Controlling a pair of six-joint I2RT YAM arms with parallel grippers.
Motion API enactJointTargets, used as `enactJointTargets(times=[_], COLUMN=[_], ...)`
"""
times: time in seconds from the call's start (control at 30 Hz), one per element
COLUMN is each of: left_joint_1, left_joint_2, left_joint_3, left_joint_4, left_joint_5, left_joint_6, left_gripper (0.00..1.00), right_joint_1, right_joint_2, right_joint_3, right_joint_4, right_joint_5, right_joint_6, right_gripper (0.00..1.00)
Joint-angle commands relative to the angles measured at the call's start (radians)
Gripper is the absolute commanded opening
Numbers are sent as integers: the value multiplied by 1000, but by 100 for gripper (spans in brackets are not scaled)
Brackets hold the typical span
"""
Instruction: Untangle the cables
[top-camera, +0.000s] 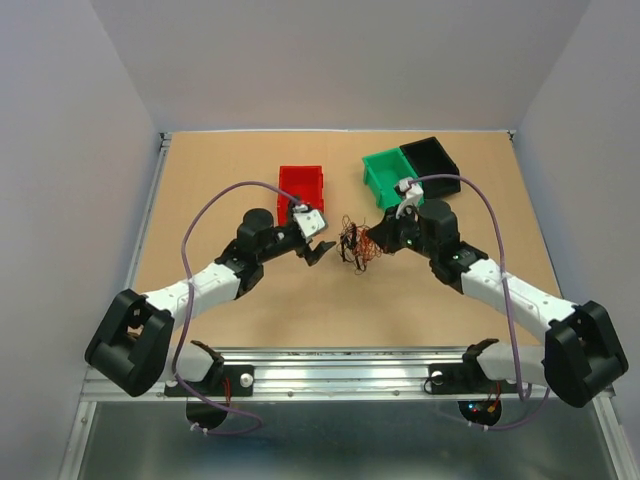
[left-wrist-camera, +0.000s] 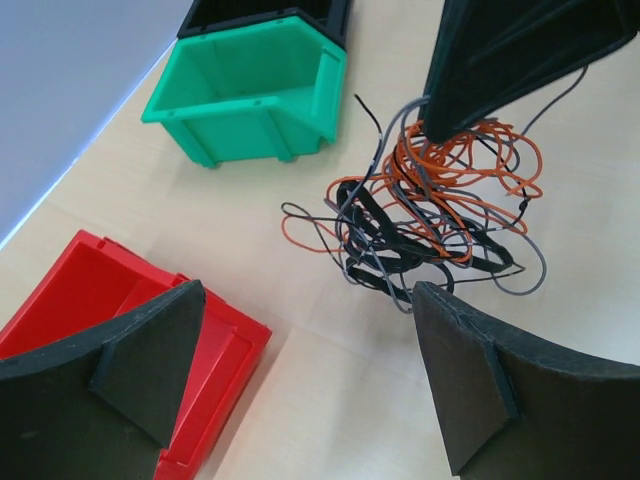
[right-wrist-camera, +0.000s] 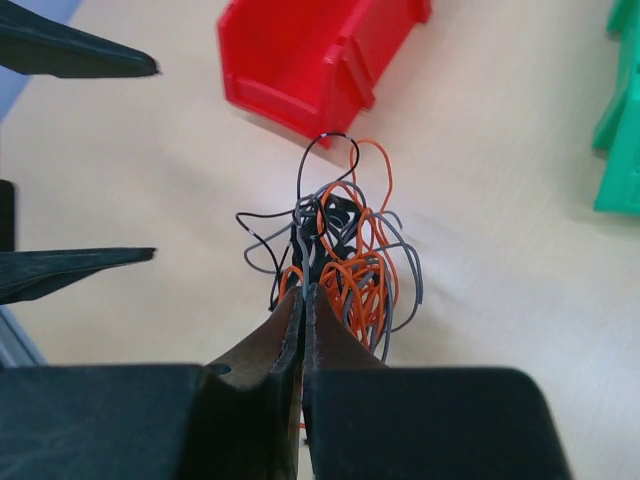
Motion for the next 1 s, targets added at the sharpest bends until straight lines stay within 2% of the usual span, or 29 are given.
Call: enactJointTargets(times=[0.0,0.13,0.33,0.4,0.53,0.83,0.9,0.93,0.97], left_joint_1=[-4,-4,-4,-3,-4,-11,-21,-24,-30], left_joint_2=[-57,-60,-51,-48,-53,-39,-31,-30,-28], left_joint_3=[-60,-105,-94,-91,-94,-68,-65,-65,-65], left_joint_4=[173,260,276,280,279,219,199,196,191], left_joint_5=[127,158,198,198,196,252,241,232,218], left_joint_6=[29,18,-9,-8,-3,24,46,49,52], left_gripper=[96,95,92,85,77,49,35,24,20], right_joint_1=[17,23,55,61,89,129,135,139,142], right_joint_2=[-81,-139,-134,-122,-105,-72,-64,-62,-61], right_joint_3=[-53,-84,-78,-73,-61,-39,-35,-33,-32], right_joint_4=[113,153,154,156,159,187,188,191,191], right_joint_5=[-78,-139,-168,-170,-170,-167,-164,-159,-159], right_joint_6=[16,31,21,18,13,13,13,12,13], right_gripper=[1,1,1,1,1,1,1,0,0])
